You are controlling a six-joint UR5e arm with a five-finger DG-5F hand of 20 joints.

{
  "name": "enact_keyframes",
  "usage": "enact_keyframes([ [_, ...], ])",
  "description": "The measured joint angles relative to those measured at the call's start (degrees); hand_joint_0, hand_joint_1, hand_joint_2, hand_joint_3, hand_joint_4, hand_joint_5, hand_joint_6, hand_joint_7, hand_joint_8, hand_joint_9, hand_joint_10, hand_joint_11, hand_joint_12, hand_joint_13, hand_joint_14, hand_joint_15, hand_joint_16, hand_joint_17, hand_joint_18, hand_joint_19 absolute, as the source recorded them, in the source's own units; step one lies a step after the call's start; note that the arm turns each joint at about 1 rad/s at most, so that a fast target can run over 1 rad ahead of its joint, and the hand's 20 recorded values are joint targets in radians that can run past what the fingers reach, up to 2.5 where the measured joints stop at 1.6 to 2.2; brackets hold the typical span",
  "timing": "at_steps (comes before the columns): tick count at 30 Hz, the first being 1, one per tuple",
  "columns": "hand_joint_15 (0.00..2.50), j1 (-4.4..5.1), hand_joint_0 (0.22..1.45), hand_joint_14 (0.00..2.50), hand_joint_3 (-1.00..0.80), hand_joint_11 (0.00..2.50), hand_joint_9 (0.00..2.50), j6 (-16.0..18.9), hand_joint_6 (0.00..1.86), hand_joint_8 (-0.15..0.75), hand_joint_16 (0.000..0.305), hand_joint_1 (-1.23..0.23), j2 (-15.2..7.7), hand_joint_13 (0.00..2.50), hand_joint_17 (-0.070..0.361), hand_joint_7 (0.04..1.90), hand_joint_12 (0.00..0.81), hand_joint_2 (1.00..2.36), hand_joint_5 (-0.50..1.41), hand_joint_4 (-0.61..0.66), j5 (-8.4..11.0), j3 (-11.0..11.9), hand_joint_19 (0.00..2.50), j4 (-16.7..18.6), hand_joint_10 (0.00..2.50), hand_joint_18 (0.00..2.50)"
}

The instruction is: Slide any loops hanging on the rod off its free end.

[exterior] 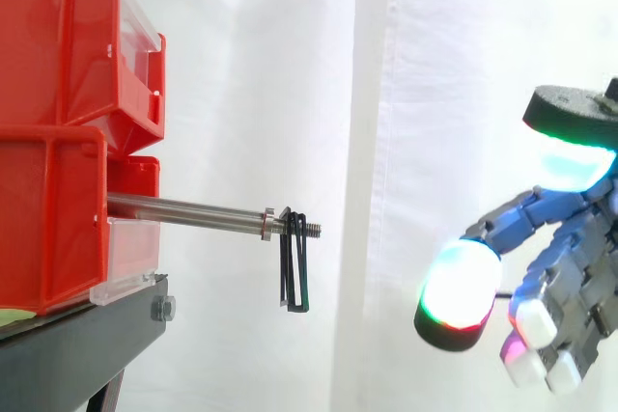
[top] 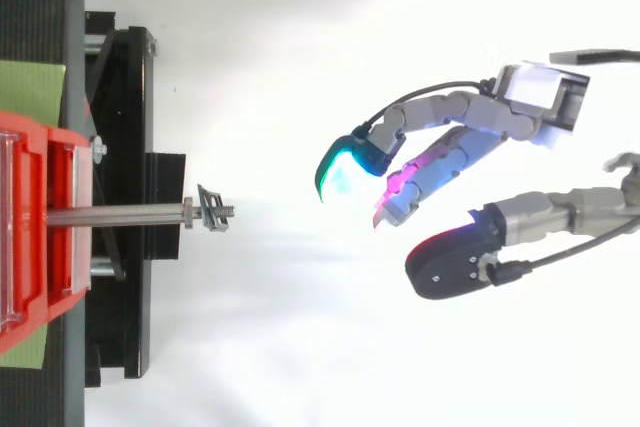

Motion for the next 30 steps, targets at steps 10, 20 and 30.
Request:
enact_keyframes([
  [10,0.21,0.08,0.59,0.01,-0.36,0.28,0.94,-0.38,0.50,0.313,0.043,-0.58,-2.66,0.84,0.096,0.78,0.315,1.01,-0.16,0.32,0.23,-0.04,0.35,4.24,0.01,0.77],
  [20,0.22,0.73,0.59,0.01,-0.36,0.29,0.95,-1.79,0.50,0.317,0.043,-0.58,-2.74,0.86,0.097,0.78,0.315,1.01,-0.16,0.32,0.65,-4.74,0.36,10.26,0.01,0.78],
  [30,0.23,1.32,0.59,0.01,-0.36,0.30,0.95,-3.01,0.50,0.318,0.043,-0.58,-2.80,0.87,0.098,0.78,0.312,1.01,-0.16,0.32,2.77,-7.73,0.37,19.60,0.01,0.79],
])
